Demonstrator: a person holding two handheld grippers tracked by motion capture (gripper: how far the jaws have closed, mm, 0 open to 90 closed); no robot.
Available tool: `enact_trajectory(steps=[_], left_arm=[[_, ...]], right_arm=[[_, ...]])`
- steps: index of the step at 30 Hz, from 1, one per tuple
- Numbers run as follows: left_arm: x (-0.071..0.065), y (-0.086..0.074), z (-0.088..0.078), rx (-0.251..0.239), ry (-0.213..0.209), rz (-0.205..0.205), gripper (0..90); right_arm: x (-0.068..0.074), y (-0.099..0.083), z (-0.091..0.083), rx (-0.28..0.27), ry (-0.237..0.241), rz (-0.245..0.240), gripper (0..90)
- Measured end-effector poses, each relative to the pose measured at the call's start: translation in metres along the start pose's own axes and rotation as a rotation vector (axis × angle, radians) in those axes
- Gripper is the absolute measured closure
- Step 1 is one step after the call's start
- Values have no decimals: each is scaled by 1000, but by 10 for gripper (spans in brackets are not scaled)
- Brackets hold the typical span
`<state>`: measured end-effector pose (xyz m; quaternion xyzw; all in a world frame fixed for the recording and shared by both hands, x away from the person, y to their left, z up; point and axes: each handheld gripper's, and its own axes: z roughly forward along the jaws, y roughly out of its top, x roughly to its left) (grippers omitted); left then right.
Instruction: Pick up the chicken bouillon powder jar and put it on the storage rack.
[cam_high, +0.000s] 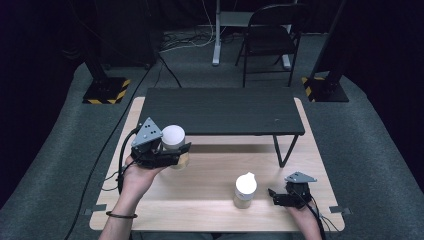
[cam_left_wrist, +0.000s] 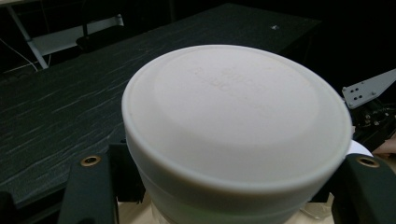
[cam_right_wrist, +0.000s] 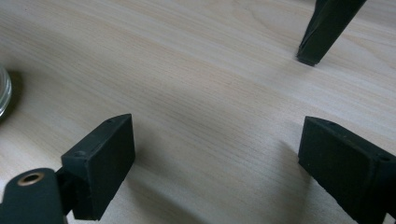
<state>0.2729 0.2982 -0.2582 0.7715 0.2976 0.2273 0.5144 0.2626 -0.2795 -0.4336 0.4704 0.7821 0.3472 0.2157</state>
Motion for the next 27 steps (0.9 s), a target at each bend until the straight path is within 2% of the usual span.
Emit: enact_trajectory(steps=[15,27], left_arm=[[6,26,0,-15,-7,1,339],[14,49,1,-14,8,4,339]], right_arm=[[0,0,0,0,0,0,99],[0,0,0,1,1,-1,98]])
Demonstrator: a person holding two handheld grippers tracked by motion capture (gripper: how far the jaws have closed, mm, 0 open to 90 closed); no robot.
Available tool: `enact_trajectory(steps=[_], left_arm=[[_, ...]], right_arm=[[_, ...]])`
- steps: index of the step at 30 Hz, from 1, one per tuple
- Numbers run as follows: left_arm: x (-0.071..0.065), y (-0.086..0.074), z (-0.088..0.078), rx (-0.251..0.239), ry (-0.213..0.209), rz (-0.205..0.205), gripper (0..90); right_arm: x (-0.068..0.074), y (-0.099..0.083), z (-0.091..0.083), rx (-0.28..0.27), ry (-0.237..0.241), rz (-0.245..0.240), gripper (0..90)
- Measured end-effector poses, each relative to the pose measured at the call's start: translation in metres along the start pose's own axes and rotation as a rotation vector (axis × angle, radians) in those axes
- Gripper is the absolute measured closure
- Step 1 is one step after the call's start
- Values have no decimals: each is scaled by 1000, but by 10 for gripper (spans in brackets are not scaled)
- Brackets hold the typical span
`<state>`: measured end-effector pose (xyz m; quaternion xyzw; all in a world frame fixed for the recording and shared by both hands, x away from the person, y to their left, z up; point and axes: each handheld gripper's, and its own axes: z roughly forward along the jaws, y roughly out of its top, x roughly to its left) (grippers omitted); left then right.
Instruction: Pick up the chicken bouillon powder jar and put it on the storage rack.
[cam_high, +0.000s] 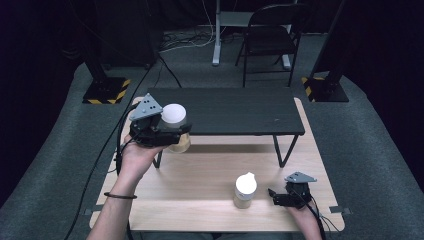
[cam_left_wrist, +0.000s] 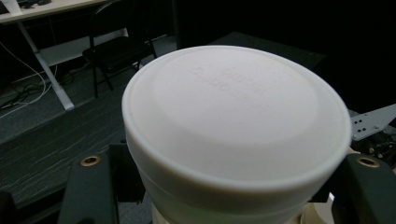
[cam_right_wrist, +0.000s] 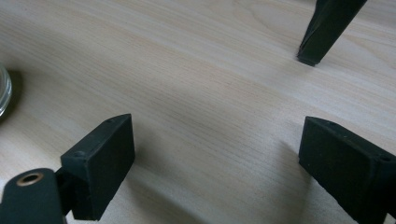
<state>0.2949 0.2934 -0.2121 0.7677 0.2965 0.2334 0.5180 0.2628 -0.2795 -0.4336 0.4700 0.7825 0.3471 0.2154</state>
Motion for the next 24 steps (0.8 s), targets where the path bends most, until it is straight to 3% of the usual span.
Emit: enact_trajectory(steps=[24], left_arm=[[18,29,31,3,68,-31,339]], right_arm=[[0,0,0,-1,3,-1,97]])
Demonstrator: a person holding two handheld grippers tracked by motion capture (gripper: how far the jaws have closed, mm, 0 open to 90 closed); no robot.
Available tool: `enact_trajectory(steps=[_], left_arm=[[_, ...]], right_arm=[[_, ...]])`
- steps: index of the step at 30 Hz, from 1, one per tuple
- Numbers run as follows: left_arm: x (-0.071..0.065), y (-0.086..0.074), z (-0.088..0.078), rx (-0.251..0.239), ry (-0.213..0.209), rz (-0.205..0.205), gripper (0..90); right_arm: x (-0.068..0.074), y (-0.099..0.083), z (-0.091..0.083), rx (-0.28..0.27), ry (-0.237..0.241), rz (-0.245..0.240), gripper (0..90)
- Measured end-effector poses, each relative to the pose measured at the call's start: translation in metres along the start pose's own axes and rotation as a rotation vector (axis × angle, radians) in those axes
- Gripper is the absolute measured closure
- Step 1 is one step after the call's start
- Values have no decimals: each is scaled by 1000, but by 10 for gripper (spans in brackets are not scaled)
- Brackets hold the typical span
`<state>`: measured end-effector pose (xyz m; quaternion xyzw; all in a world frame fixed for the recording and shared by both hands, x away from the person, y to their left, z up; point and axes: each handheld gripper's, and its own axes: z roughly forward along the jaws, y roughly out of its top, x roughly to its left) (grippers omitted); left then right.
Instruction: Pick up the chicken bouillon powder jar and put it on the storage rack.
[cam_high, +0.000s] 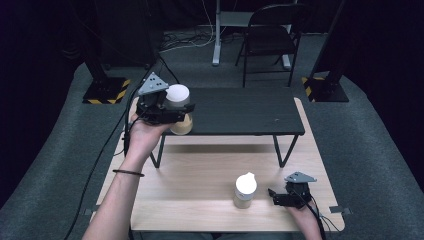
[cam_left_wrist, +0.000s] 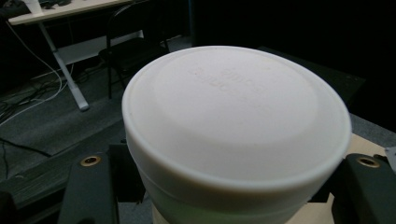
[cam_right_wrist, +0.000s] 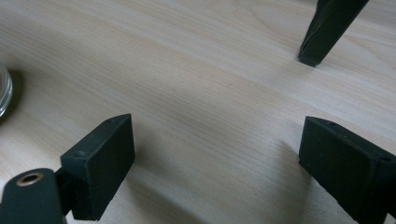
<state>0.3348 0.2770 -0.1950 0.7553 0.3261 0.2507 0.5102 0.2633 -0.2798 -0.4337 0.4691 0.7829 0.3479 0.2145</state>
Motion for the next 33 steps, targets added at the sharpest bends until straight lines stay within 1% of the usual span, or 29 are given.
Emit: enact_trajectory(steps=[1,6,11,16,21,25,29,33], left_arm=[[1,1,3,0,7,-5,339],[4,0,12,-9,18,-37,339],[4,3,20,2,36,-40,339],[5,4,27,9,42,-46,339],[5,5,30,25,43,-45,339],[5,4,32,29,40,-54,338],[6,5,35,47,42,-53,338],[9,1,35,35,38,-75,338]], right_arm=[[0,0,0,-1,0,-2,97],[0,0,0,-1,0,-2,97],[0,0,0,-1,0,-2,97],[0,0,0,-1,1,-1,97],[0,0,0,-1,2,-1,97],[0,0,0,-1,2,-1,97],[0,0,0,-1,1,-2,97],[-1,0,0,-1,2,-3,96]])
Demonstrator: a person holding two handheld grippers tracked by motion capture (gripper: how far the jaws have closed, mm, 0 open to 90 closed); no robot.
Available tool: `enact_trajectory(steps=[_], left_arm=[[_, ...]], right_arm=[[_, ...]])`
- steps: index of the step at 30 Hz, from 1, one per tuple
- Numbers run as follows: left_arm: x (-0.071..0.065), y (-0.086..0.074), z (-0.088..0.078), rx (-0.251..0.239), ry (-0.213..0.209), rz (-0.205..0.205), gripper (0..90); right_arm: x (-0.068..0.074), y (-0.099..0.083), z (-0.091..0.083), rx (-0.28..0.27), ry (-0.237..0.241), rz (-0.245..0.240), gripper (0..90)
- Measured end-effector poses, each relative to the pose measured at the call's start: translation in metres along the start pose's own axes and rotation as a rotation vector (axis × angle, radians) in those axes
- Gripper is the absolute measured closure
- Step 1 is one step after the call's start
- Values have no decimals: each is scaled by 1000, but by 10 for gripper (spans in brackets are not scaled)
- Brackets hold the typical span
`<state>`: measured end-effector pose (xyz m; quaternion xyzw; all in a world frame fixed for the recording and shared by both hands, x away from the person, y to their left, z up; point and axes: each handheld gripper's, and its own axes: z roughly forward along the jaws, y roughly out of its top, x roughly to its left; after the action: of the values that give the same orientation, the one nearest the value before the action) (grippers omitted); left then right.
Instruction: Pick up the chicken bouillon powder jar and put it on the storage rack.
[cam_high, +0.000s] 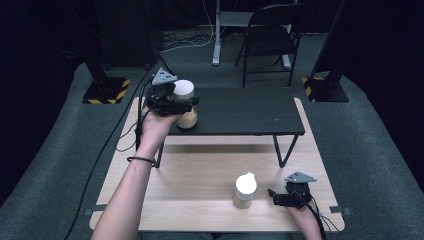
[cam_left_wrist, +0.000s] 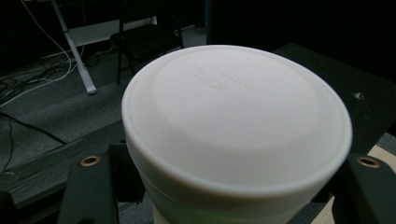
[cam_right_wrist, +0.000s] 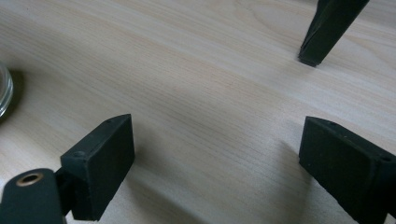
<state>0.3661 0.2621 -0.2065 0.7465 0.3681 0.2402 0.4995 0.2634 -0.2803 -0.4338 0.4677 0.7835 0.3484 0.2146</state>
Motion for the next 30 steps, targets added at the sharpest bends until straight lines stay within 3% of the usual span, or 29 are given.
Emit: enact_trajectory(steps=[6,14,30], left_arm=[[1,0,-1,-2,-1,-14,328],[1,-6,-17,-49,-12,-21,217],[-1,-28,-52,-84,-26,-2,147]], right_arm=[[0,0,0,1,-1,1,96],[0,0,0,0,-1,0,96],[1,0,0,1,-2,2,96]])
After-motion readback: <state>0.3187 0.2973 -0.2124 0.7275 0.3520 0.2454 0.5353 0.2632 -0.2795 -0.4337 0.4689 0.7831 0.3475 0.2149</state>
